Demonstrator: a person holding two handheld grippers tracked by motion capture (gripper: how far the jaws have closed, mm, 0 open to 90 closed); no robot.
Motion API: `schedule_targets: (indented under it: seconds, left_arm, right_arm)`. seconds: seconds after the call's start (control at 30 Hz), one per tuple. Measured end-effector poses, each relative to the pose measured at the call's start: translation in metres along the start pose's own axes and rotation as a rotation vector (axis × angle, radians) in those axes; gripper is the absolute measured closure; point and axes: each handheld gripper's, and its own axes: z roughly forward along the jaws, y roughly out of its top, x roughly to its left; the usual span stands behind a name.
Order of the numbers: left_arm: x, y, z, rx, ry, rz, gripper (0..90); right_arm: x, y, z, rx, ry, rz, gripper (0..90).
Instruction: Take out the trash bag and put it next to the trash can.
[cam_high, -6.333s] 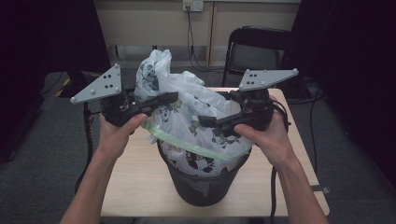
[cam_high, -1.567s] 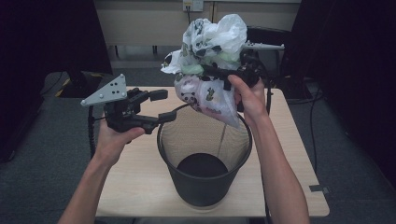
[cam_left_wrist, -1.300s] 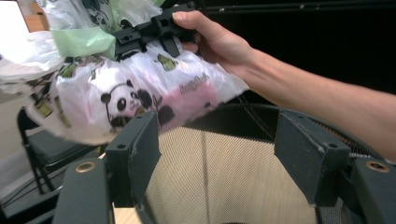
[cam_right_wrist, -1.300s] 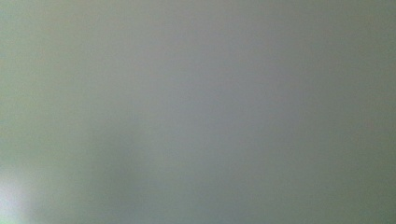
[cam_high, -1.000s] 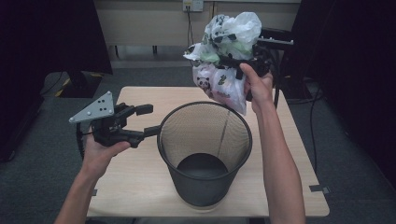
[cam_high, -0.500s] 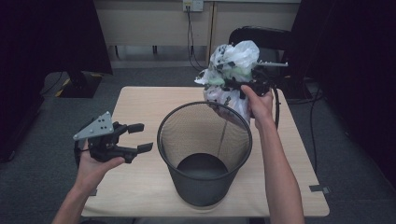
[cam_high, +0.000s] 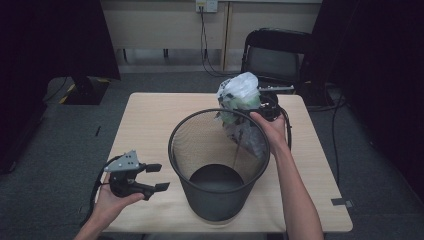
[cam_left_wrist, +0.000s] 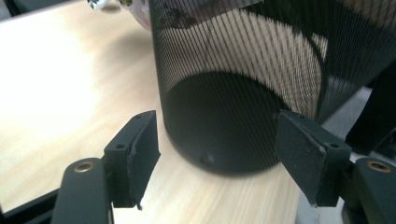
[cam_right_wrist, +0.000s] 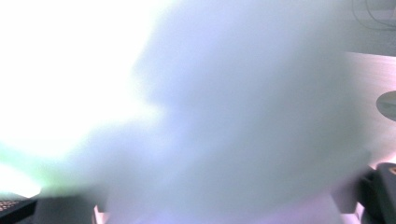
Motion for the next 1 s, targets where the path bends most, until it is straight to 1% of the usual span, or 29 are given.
schedule_targets:
  seconds: [0.07, 0.13, 0.2, 0.27, 0.3, 0.37, 0.43, 0.5, 0.53, 0.57, 0.6, 0.63, 0.67, 0.7, 0.73, 0.77, 0.8, 0.83, 0.87, 0.9, 0.93, 0.97, 1.0]
  left_arm:
    - [-0.004, -0.006, 0.003, 0.026, 0.007, 0.007, 29.9]
    - [-0.006, -0.015, 0.005, 0.041, -0.005, -0.001, 29.9]
    - [-0.005, -0.022, 0.007, 0.050, 0.000, -0.026, 29.7]
    - [-0.002, -0.027, 0.011, 0.050, -0.005, -0.051, 29.5]
    - [0.000, -0.031, 0.014, 0.062, -0.011, -0.066, 29.5]
    - [0.001, -0.037, 0.017, 0.082, -0.014, -0.076, 29.5]
    - [0.000, -0.040, 0.020, 0.094, -0.021, -0.076, 29.5]
    - [-0.001, -0.043, 0.021, 0.103, -0.026, -0.080, 29.5]
    - [-0.001, -0.045, 0.022, 0.108, -0.028, -0.086, 29.5]
    - [-0.001, -0.046, 0.024, 0.110, -0.031, -0.087, 29.5]
    - [-0.001, -0.046, 0.025, 0.121, -0.032, -0.086, 29.5]
    - [-0.001, -0.046, 0.027, 0.122, -0.033, -0.087, 29.5]
    - [-0.002, -0.046, 0.029, 0.128, -0.034, -0.088, 29.5]
    - [-0.002, -0.046, 0.031, 0.136, -0.037, -0.083, 29.5]
    - [-0.003, -0.046, 0.032, 0.142, -0.037, -0.083, 29.5]
    - [-0.004, -0.047, 0.034, 0.147, -0.042, -0.079, 29.5]
    - [-0.004, -0.047, 0.035, 0.155, -0.045, -0.076, 29.5]
    - [-0.005, -0.047, 0.036, 0.152, -0.040, -0.076, 29.6]
    - [-0.005, -0.048, 0.037, 0.145, -0.038, -0.083, 30.0]
    - [-0.004, -0.049, 0.037, 0.145, -0.053, -0.101, 30.0]
    - [-0.003, -0.050, 0.037, 0.146, -0.057, -0.108, 30.0]
    - [-0.003, -0.050, 0.038, 0.148, -0.053, -0.108, 30.0]
    - [-0.003, -0.051, 0.037, 0.153, -0.046, -0.102, 30.0]
  right_arm:
    - [0.001, -0.003, -0.001, -0.005, 0.002, -0.002, 17.4]
    - [0.003, -0.007, -0.004, -0.003, -0.001, -0.005, 17.1]
    - [0.004, -0.010, -0.007, 0.003, 0.005, -0.014, 16.7]
    - [0.004, -0.013, -0.009, 0.012, -0.014, -0.025, 16.8]
    - [0.005, -0.015, -0.010, 0.022, -0.033, -0.042, 17.3]
    - [0.007, -0.022, -0.009, 0.047, -0.048, -0.062, 17.9]
    - [0.006, -0.031, -0.008, 0.062, -0.044, -0.072, 18.0]
    - [0.003, -0.040, -0.007, 0.069, -0.039, -0.064, 18.4]
    - [0.001, -0.046, -0.006, 0.082, -0.042, -0.066, 19.7]
    - [-0.001, -0.050, -0.005, 0.094, -0.045, -0.072, 26.9]
    - [-0.002, -0.054, -0.005, 0.101, -0.039, -0.085, 45.6]
    - [-0.003, -0.057, -0.005, 0.105, -0.026, -0.096, 56.8]
    - [-0.003, -0.058, -0.005, 0.106, -0.022, -0.105, 66.3]
    - [-0.002, -0.057, -0.005, 0.097, -0.011, -0.118, 70.0]
    - [0.000, -0.055, -0.006, 0.087, -0.010, -0.123, 73.1]
    - [0.003, -0.052, -0.006, 0.077, -0.006, -0.129, 74.8]
    - [0.007, -0.047, -0.007, 0.057, 0.010, -0.135, 75.6]
    - [0.011, -0.042, -0.008, 0.037, 0.023, -0.148, 75.9]
    - [0.015, -0.037, -0.009, 0.021, 0.031, -0.157, 75.9]
    - [0.020, -0.032, -0.010, -0.006, 0.037, -0.167, 75.7]
    - [0.024, -0.026, -0.010, -0.044, 0.045, -0.171, 74.2]
    - [0.027, -0.022, -0.009, -0.067, 0.055, -0.162, 67.9]
    - [0.027, -0.021, -0.006, -0.072, 0.054, -0.144, 54.7]
